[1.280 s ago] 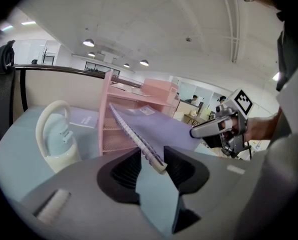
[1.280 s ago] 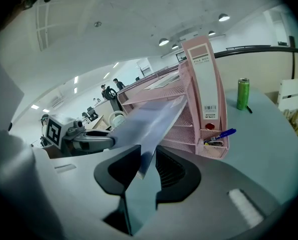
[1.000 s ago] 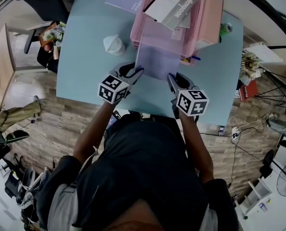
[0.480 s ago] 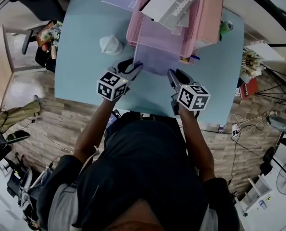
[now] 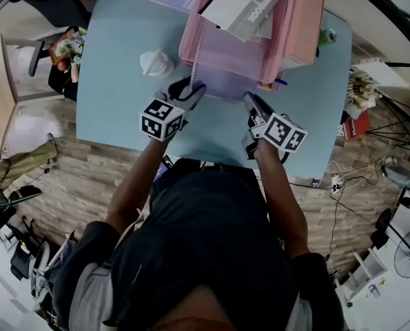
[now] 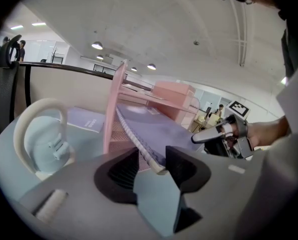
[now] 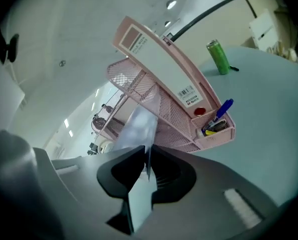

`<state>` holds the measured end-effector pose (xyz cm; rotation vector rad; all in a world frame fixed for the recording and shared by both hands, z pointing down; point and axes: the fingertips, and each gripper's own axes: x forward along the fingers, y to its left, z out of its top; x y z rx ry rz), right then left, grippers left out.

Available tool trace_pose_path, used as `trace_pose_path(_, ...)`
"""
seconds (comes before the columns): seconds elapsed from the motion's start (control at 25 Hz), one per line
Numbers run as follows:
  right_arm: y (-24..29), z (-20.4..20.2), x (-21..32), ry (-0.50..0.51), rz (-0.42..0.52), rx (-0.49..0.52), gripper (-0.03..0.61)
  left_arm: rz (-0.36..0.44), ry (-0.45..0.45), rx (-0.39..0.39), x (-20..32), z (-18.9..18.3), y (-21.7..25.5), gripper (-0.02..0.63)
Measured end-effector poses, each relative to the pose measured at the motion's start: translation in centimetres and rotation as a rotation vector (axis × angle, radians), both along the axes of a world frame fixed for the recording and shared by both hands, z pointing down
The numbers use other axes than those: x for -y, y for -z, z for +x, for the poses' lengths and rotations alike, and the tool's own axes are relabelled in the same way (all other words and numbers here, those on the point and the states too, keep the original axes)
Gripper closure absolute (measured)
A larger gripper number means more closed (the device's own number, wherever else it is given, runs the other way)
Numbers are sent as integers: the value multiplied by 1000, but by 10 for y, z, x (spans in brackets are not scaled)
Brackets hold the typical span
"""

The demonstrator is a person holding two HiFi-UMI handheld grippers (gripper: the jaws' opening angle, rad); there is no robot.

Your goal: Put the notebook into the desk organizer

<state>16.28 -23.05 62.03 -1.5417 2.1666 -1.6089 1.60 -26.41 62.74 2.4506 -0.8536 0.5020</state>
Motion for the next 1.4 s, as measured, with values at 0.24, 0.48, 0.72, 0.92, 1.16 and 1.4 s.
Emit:
trace_pose_path(0.24,1,2,10,-100,-34,157,543,19,23,-5,11,-1,2,385)
trace_pose_path(0.48,1,1,15,-165,-57,234,546,74,37,20,17,-4,11,385)
trace_pose_path(0.72,1,2,21,-186,-51,238,546,135,43,29,15,-11,23,385)
trace_pose_path(0.92,0,4,27,-201,-45,234,545,152,39,25,6,-19,34,385)
trace_pose_path(1.16,3,8,30,-213,-11,205,543,184,22,2,-10,-27,51,385)
trace_pose_path(1.4,9,7,26,-218,21,193,404,211,18,3,-24,-47,65,385)
